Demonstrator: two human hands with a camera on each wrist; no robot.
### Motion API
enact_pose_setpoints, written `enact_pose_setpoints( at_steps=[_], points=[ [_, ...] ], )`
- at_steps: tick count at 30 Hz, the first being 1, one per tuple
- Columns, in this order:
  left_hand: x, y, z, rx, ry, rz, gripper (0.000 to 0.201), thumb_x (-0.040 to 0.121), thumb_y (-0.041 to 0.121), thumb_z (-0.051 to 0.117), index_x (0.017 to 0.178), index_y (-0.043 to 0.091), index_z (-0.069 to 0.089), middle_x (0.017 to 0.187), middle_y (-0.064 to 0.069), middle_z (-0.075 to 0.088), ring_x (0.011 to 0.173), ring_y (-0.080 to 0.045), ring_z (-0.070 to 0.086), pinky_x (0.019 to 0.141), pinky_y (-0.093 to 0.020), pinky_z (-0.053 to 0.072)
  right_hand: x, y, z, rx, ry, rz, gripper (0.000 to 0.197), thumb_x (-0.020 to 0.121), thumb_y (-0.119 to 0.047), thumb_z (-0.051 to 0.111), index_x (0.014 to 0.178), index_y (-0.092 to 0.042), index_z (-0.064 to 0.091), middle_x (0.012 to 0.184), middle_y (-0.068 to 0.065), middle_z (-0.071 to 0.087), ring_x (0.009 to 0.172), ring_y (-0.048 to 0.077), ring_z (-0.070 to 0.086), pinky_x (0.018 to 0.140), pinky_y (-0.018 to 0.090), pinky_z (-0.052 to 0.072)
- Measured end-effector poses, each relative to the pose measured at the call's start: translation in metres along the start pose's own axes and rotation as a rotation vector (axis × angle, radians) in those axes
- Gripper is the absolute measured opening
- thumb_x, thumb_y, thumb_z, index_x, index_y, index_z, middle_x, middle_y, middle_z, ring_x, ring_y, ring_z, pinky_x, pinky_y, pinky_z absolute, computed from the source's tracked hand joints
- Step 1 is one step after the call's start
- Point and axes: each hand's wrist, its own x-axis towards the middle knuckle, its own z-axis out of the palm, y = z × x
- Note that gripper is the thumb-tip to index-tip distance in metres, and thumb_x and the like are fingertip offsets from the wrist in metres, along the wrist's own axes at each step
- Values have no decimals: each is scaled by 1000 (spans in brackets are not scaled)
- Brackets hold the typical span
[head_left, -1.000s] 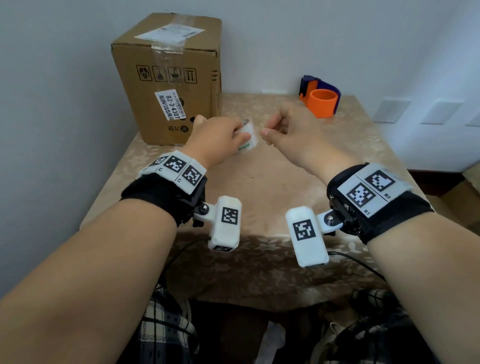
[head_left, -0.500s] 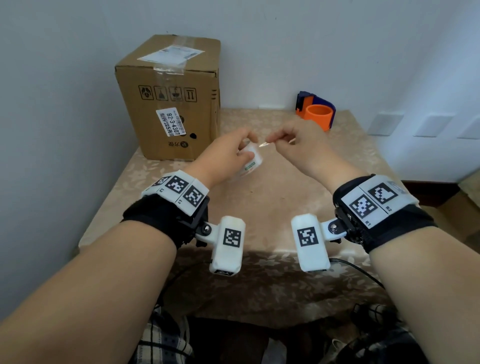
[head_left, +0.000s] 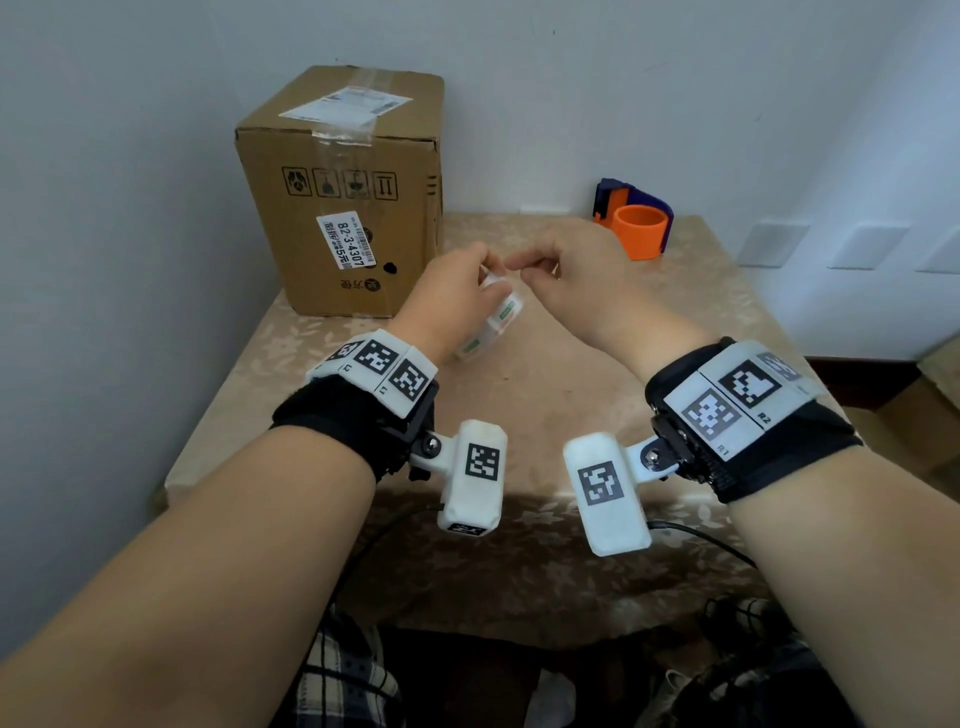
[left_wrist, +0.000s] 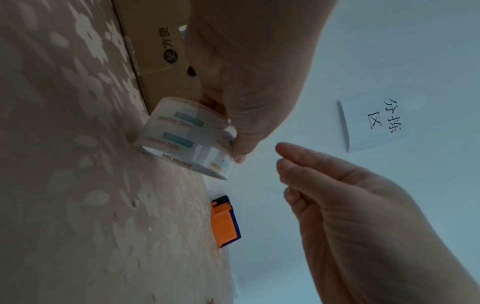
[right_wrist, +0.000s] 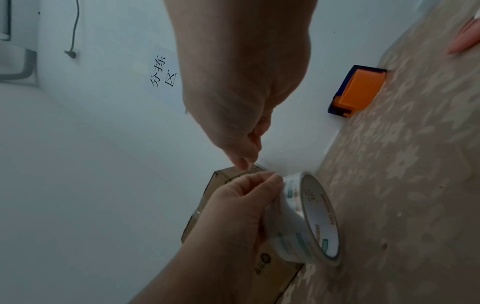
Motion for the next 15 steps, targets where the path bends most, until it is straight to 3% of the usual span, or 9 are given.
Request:
enact_pose_setpoints(
  at_steps=[1,3,5,6,9,15],
  points=[
    [0,0,0,4,2,1,22,92,21,56,111,12,59,98,0,58,90,-15,55,74,-27,41,0,-1,0,-2,-2,3,29,90,0,50,107,-9,71,108,10,71,81,10,52,65,14,38],
    [-1,0,1,14,1,1,22,92,22,55,112,12,59,103,-2,59,91,-14,54,76,-28,43,1,1,-1,3,-2,15,30,90,1,49,108,-8,70,113,9,70,80,4,50,61,9,37],
    [-2,0,1,6,-6,-3,23,93,23,55,114,13,58,105,-2,58,93,-14,54,78,-29,46,3,6,-3,-14,7,38,28,91,-3,50,112,-9,68,116,9,68,72,-4,46,64,2,35],
    [-3,0,1,-2,-8,-4,23,93,23,55,114,13,58,104,-1,57,93,-14,53,79,-29,46,4,9,-4,-40,12,47,27,91,-6,52,114,-9,67,117,8,67,73,-4,46,68,4,35],
    [-7,0,3,-28,-12,1,21,92,22,57,112,15,59,96,5,51,90,-12,50,77,-26,41,5,18,-7,-124,-22,73,28,90,-14,58,117,-12,65,117,5,65,88,4,50,81,17,38],
    [-10,4,2,-18,-25,14,20,92,20,57,111,14,60,92,4,51,85,-13,49,73,-24,38,6,24,-5,-250,-82,76,32,88,-19,62,119,-10,64,121,12,59,109,24,57,93,32,42]
  ],
)
